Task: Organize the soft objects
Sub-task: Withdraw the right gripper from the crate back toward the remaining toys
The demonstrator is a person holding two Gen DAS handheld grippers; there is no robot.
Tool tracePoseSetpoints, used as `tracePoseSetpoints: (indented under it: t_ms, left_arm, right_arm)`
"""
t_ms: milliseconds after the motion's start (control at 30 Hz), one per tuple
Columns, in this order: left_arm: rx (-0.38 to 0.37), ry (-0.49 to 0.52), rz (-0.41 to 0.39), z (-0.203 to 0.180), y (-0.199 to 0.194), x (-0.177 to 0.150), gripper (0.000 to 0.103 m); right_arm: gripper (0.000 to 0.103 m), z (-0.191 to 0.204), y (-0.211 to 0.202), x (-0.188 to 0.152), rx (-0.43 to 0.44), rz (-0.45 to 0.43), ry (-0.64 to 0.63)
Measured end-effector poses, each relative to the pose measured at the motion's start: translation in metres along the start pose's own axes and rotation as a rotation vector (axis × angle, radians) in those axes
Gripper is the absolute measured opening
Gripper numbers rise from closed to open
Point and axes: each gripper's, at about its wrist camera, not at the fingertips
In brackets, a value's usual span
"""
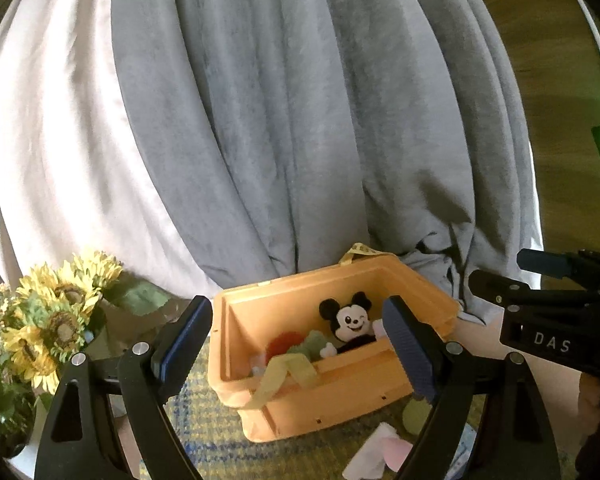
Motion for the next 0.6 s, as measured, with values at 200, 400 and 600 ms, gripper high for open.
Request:
tracePoseSetpoints:
  t_ms: [200, 400, 600]
  left_arm:
    - [-0.020, 0.007, 0.009, -0.003, -0.019, -0.011, 0.087]
    - [-0.049, 0.016, 0.020, -0.004, -0.034, -0.023, 0.087]
    - [-0.088, 0.026, 0.047, -0.004, -0.044, -0.036, 0.087]
  right_arm:
    - [0.068, 0.001, -0.023, -0.014, -0.010, 0.006, 0.009]
    - [0.068, 0.003, -0.042, -0.032, -0.041, 0.032, 0.033]
    - [0.068, 0.006, -0.057, -0.055, -0.070, 0.067, 0.070]
Point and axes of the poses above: each gripper's, at about its wrist camera, not at the fingertips, and y roughly the way its jaws point, z to its left, x to its top, and after that the axes turned 6 degrees about x, right-handed
